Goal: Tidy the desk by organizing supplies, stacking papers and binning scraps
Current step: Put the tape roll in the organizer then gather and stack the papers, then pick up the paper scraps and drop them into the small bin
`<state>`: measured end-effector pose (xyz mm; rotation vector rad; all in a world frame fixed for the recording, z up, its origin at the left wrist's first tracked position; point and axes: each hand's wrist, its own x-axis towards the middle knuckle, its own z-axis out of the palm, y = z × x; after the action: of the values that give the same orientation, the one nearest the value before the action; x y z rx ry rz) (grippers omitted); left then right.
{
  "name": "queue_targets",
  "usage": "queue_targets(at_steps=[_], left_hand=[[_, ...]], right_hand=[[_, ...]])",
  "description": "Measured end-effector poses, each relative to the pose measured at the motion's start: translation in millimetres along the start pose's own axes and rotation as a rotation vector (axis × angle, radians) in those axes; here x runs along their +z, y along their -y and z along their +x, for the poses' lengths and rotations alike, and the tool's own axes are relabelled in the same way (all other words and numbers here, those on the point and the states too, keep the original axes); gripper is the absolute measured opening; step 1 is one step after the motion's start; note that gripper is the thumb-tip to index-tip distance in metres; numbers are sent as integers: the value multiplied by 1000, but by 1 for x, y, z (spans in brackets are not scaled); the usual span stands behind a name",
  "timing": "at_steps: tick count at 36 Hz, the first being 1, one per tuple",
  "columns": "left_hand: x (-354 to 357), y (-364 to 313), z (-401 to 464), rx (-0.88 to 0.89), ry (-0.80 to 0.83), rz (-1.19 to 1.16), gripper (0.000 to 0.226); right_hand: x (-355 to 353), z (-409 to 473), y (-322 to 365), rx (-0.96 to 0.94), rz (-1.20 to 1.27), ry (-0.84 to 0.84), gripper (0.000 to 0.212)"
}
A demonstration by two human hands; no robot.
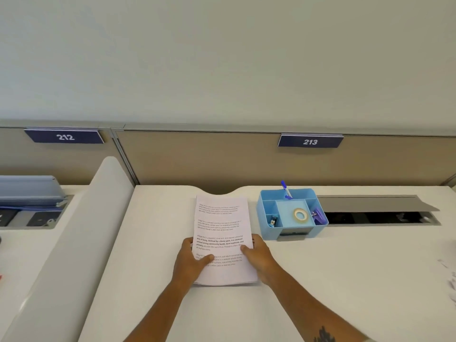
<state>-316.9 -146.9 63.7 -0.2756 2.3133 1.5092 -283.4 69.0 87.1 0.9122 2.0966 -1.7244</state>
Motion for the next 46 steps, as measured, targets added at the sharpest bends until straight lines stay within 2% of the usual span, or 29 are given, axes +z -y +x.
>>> queue_targets(at_steps=[4,9,11,21,25,29,31,36,39,46], left_hand=[[3,-1,21,-10,-69,-25,68],[5,-4,36,-24,-120,27,43],[6,-6,39,-17,-121,40,40],[12,-4,49,5,-94,18,45],[9,20,62,-24,-50,54,58],[4,11,46,-38,-62,92,68],[3,3,34,-34,-72,114,71],[2,-4,4,-25,-69,239,76],[4,3,-11,20,-66,330,79],[14,39,-67,160,-29,385,94]], right_hand=[[1,16,4,-1,68,-49,39],[4,27,0,-30,150,-140,36],[5,30,-2,-50,146,-161,36],[12,35,-3,-115,109,-175,31],[13,31,-5,-138,96,-192,28],[14,28,-9,-147,71,-207,26],[13,27,-14,-146,42,-219,32],[7,9,-23,-127,-102,-226,64],[3,-1,-35,-144,-263,-206,65],[-14,-33,-78,-237,-546,-226,72]])
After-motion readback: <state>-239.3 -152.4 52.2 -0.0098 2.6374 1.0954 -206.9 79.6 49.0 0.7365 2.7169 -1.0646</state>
